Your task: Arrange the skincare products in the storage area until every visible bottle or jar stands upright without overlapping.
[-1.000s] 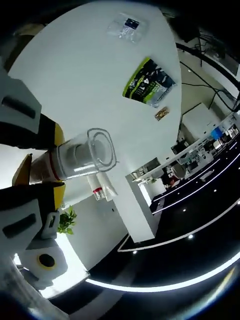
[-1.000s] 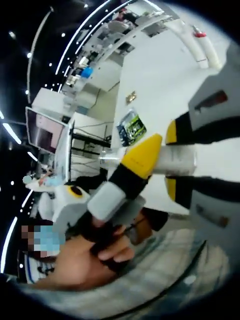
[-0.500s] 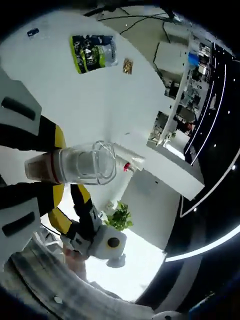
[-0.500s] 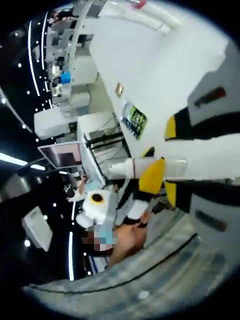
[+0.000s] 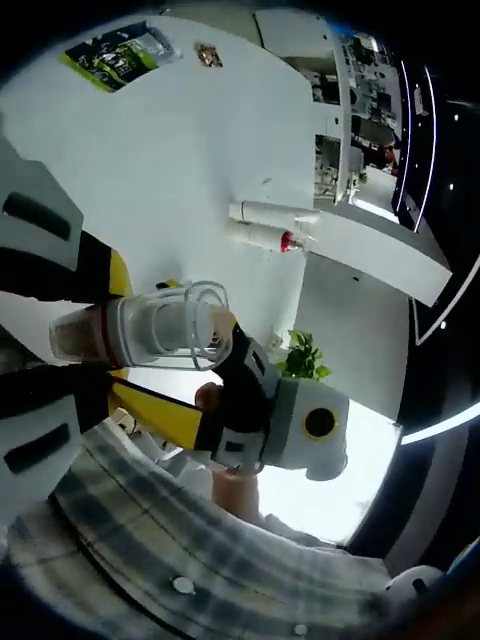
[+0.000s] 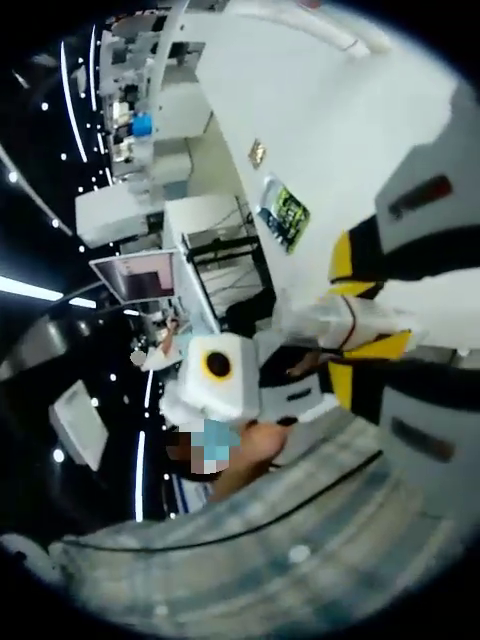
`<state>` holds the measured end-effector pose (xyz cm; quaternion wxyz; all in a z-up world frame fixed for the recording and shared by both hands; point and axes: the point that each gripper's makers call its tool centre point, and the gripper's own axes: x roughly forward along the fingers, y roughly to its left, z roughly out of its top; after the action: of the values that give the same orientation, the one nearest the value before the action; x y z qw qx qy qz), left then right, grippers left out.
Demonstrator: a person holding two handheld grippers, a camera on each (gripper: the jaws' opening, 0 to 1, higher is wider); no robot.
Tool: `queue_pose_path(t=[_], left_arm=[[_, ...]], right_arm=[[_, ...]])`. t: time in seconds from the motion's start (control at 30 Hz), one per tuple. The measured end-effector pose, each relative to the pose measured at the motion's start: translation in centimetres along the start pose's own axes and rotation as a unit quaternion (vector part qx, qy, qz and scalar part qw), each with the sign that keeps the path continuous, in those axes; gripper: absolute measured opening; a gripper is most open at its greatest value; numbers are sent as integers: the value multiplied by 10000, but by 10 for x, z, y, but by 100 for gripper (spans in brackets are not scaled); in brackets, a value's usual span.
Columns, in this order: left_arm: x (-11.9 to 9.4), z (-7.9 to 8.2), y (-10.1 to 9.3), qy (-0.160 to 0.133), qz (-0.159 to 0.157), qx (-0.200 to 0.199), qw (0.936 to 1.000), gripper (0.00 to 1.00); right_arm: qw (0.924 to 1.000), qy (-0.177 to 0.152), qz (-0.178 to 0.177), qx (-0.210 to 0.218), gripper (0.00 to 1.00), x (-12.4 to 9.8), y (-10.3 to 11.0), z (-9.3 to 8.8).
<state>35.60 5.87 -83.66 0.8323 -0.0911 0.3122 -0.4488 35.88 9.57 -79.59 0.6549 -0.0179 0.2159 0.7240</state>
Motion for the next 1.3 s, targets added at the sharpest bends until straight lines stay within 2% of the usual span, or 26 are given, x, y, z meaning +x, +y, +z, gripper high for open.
queue_pose_path(t=[0.17,0.23,0.33,0.4,0.47,0.53,0.6,0.73,0.83,0.97,1.03,1.07,1.1,1.17,1.2,1.3], left_arm=[[6,-4,-6,329,-113,407,9986,22],[7,-8,-5,442,-59,510,9977,22],[6,-5,-3,353,29,739,9966,22],[6,-6,-3,386,-6,691,9969,22],[6,-3,0,333,121,757,9965,22],[6,-4,5,302,289,482,9980,22],[5,-6,9,319,353,424,9980,24],[2,-15,20,373,680,269,9966,35],[0,-20,25,297,872,7,9957,36],[-4,-26,26,151,1033,-355,9939,37],[-4,-25,18,16,920,-430,9948,40],[-3,-25,13,-23,827,-455,9955,43],[-3,-26,9,-2,837,-537,9950,51],[-3,-28,6,8,913,-539,9944,62],[-4,-28,7,-30,988,-516,9938,66],[-6,-32,8,-77,1120,-566,9921,70]], right_arm=[[9999,126,59,-3,21,1,5,-4],[9999,157,-3,27,20,0,4,-6],[9996,106,-161,-216,19,0,4,-4],[9993,104,-210,-285,19,0,4,-4],[9991,29,-304,-292,19,0,1,-2],[9986,5,-432,-320,19,1,-3,-1],[9978,-49,-532,-383,19,1,-7,1],[9961,-193,-790,-353,19,-3,-19,7],[9951,-254,-931,-236,19,-6,-30,6],[9904,-297,-1328,-241,19,-16,-54,3],[9889,-329,-1429,-240,19,-20,-63,2],[9864,-431,-1573,-210,19,-24,-73,3],[9844,-478,-1690,-58,19,-27,-82,1],[9829,-522,-1765,-31,19,-30,-90,1],[9793,-551,-1947,-63,19,-35,-100,2],[9748,-642,-2137,70,19,-43,-119,3]])
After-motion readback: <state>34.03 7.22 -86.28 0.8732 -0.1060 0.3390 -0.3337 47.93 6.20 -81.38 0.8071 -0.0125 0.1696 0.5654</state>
